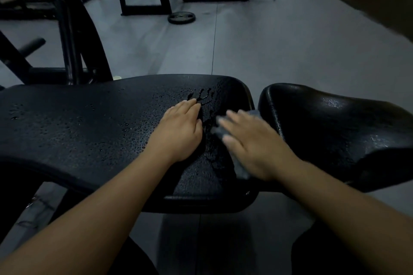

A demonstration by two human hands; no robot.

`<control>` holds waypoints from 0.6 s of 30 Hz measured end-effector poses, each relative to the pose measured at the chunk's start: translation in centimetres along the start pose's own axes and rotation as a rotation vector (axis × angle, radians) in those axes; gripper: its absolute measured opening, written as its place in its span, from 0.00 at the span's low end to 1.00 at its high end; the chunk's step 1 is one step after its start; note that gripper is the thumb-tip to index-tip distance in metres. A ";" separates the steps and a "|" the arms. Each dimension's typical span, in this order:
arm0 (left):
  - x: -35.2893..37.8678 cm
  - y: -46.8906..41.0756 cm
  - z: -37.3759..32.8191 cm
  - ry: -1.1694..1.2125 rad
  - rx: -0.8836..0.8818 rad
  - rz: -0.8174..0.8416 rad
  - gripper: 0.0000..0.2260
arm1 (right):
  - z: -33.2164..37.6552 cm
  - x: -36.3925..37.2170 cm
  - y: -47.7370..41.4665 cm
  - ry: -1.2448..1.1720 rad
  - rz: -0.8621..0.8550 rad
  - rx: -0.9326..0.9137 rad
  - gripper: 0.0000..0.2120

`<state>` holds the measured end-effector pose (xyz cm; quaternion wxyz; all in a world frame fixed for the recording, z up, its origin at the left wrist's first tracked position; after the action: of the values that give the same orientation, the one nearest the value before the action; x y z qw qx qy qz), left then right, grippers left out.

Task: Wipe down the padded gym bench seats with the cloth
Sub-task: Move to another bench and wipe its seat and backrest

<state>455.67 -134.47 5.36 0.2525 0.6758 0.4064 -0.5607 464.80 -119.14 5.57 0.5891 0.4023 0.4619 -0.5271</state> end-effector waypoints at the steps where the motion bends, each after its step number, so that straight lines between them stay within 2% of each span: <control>1: 0.0 0.0 0.0 0.006 -0.006 0.003 0.23 | -0.1 0.1 -1.4 0.018 -0.021 0.074 0.30; 3: -0.1 0.1 0.0 0.018 -0.013 0.011 0.24 | 1.5 0.6 -2.2 0.096 -0.064 0.122 0.33; 7: -0.6 0.3 -0.3 0.025 0.001 0.035 0.23 | 4.9 0.8 3.4 0.026 -0.012 -0.167 0.34; 9: -1.0 0.3 -0.3 0.013 0.011 0.059 0.23 | 3.5 0.3 3.9 -0.014 0.014 -0.213 0.34; 11: -1.3 0.3 -0.3 -0.018 0.028 0.091 0.24 | 1.1 0.0 1.3 0.007 -0.022 -0.133 0.33; 14: -1.5 0.9 -0.3 -0.015 0.041 0.078 0.23 | 0.7 0.3 -3.0 -0.015 -0.095 0.139 0.32; 15: -1.4 1.2 -0.3 0.006 0.036 0.060 0.23 | 2.0 0.4 -3.0 -0.022 -0.149 0.128 0.29; 16: -1.5 1.5 -0.2 0.027 0.027 0.044 0.23 | 3.6 0.3 -2.2 -0.053 -0.195 0.041 0.25; 18: -1.4 1.7 -0.2 0.043 0.020 0.025 0.22 | 5.4 0.4 1.1 -0.130 -0.160 -0.175 0.18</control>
<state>457.15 -135.60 6.54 0.2439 0.6953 0.3978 -0.5467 466.57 -124.34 6.49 0.6066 0.2762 0.4975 -0.5552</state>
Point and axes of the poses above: each hand's wrist, its own y-axis away from the middle knuckle, its own x-axis out of the palm, z = x × y, the point moved 5 cm from there along -y, towards the middle knuckle
